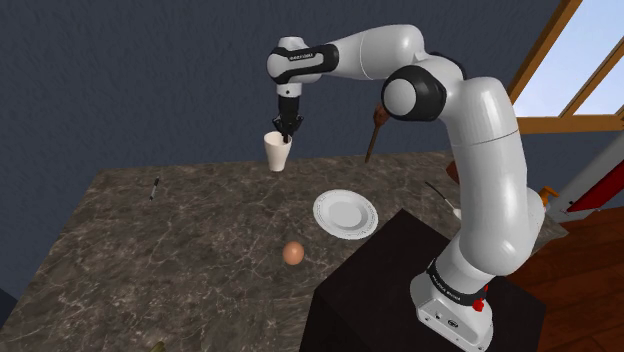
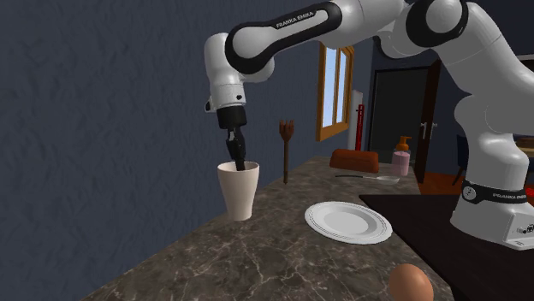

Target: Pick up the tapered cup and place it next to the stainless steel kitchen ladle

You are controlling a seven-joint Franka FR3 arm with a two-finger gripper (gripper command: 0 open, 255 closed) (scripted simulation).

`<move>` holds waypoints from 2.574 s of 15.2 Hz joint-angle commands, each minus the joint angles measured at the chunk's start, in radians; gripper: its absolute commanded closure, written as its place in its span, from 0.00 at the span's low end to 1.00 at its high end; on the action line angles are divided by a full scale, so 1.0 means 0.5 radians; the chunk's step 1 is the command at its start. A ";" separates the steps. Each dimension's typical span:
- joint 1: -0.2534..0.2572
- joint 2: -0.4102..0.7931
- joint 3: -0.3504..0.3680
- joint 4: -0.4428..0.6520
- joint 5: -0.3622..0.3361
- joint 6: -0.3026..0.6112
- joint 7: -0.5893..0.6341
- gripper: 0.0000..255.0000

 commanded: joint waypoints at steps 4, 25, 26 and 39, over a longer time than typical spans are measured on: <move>-0.002 -0.025 -0.001 0.096 -0.004 -0.121 0.014 1.00; -0.044 -0.071 -0.007 0.556 -0.011 -0.627 0.034 1.00; -0.067 -0.139 -0.017 0.445 -0.015 -0.588 -0.005 1.00; -0.380 -0.636 -0.178 -0.326 -0.071 -0.356 -0.511 1.00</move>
